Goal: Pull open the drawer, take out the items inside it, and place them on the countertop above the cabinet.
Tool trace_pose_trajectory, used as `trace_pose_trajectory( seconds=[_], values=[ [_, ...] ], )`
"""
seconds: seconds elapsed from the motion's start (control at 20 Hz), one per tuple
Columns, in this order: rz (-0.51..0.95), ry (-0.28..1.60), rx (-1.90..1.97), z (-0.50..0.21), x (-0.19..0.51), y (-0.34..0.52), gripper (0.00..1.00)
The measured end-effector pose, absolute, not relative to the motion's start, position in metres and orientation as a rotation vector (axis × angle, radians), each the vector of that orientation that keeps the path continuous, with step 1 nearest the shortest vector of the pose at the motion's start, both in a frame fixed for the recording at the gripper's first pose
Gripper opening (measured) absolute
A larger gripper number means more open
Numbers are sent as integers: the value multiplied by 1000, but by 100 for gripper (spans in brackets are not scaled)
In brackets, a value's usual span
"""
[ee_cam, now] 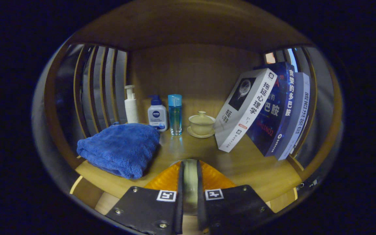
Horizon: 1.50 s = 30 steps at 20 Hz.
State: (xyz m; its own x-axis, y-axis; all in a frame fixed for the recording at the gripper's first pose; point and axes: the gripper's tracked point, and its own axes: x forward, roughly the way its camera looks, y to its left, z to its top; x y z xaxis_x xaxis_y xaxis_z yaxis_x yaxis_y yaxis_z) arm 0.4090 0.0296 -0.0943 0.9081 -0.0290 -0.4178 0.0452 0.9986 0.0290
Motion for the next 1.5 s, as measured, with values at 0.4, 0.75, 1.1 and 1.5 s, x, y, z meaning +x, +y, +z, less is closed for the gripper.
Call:
trace_pose_trajectory(
  seconds=[0.4, 0.75, 1.1, 1.5],
  values=[
    [-42, 400, 33, -99, 409, 28, 39],
    [-33, 258, 80, -39, 366, 27, 58],
    [7, 204, 80, -14, 267, 35, 62],
    [-2, 238, 55, -51, 165, 46, 62]
  ],
)
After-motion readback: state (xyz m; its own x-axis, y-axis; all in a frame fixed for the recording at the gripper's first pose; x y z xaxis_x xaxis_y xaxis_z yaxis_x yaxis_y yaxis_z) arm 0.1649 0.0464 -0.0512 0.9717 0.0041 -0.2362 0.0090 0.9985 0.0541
